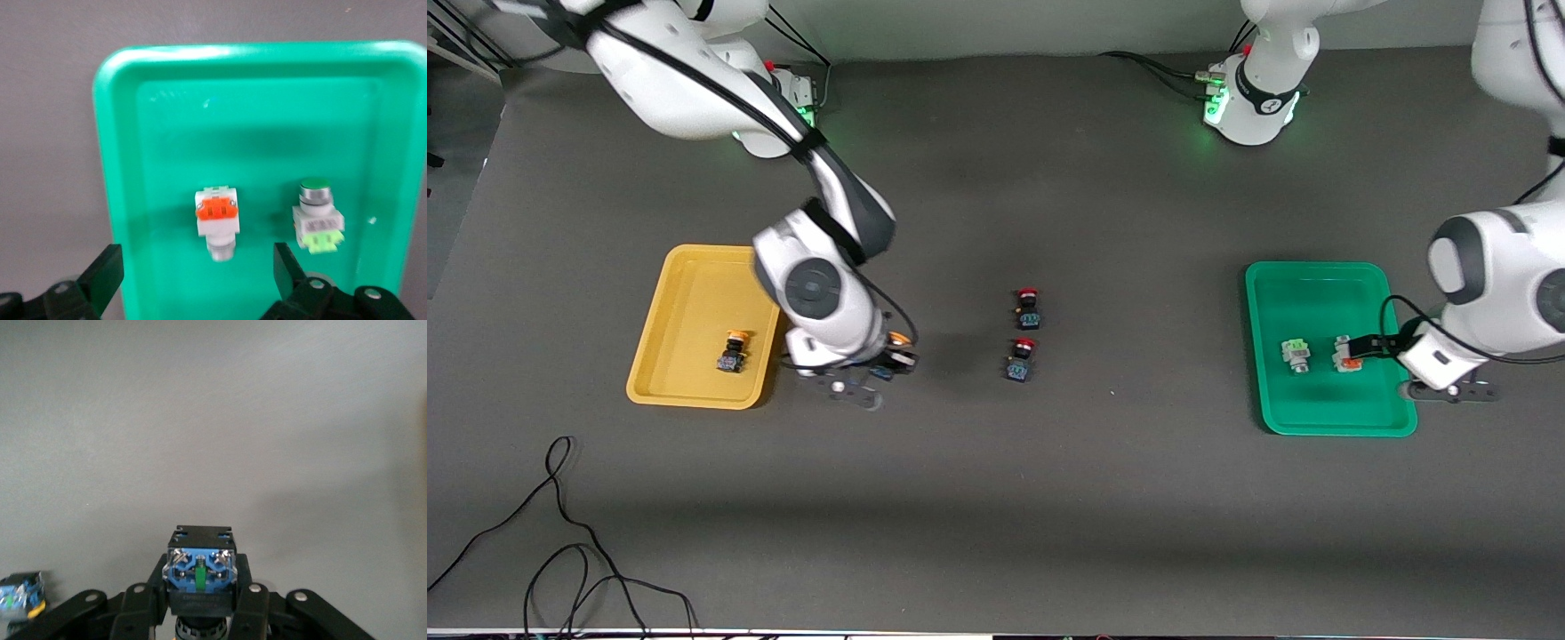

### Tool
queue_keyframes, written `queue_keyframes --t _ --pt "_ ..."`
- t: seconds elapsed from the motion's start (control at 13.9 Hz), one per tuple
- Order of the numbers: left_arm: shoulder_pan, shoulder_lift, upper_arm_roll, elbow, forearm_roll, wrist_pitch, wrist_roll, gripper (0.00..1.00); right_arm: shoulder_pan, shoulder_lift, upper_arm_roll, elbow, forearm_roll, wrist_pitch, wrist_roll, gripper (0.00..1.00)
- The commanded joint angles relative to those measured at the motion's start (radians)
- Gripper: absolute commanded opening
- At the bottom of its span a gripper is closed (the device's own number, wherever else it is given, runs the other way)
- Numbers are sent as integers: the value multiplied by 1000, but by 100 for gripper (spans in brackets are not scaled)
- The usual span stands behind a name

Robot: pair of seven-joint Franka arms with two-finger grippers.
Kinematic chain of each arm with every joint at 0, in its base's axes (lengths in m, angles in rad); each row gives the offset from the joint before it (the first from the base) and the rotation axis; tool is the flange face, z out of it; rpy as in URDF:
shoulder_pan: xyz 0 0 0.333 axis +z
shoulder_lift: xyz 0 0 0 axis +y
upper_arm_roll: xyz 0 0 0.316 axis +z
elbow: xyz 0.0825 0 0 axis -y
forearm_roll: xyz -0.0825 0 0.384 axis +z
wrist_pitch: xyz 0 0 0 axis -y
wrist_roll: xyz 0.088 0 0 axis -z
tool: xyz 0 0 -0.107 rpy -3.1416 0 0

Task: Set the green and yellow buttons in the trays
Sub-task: 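Release the orange button in the green tray while the right gripper carries the blue button, then place the blue button in the yellow tray while the left gripper withdraws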

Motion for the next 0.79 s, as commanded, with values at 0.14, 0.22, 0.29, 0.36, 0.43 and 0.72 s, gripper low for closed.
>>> queue_keyframes --t 0.14,0.22,0.29,0.36,0.43,0.72 --pt "-1 -132 -14 133 -1 -278 13 100 -78 -213 -125 -45 163 -238 -319 0" --pt "-1 -170 -16 139 -6 -314 13 100 -92 -238 -165 -60 163 -266 -405 0" --pt "-2 -209 -17 142 -9 -357 13 100 -100 -256 -208 -78 163 -272 -480 0" --pt "-4 -238 -25 155 -24 -393 13 100 -103 -272 -256 -94 163 -272 -561 0" --pt "-3 -252 -34 182 -42 -439 11 100 -104 -275 -303 -95 163 -275 -653 0" --pt "-4 -258 -109 291 -53 -572 -61 100 -107 -269 -457 -146 170 -228 -913 0"
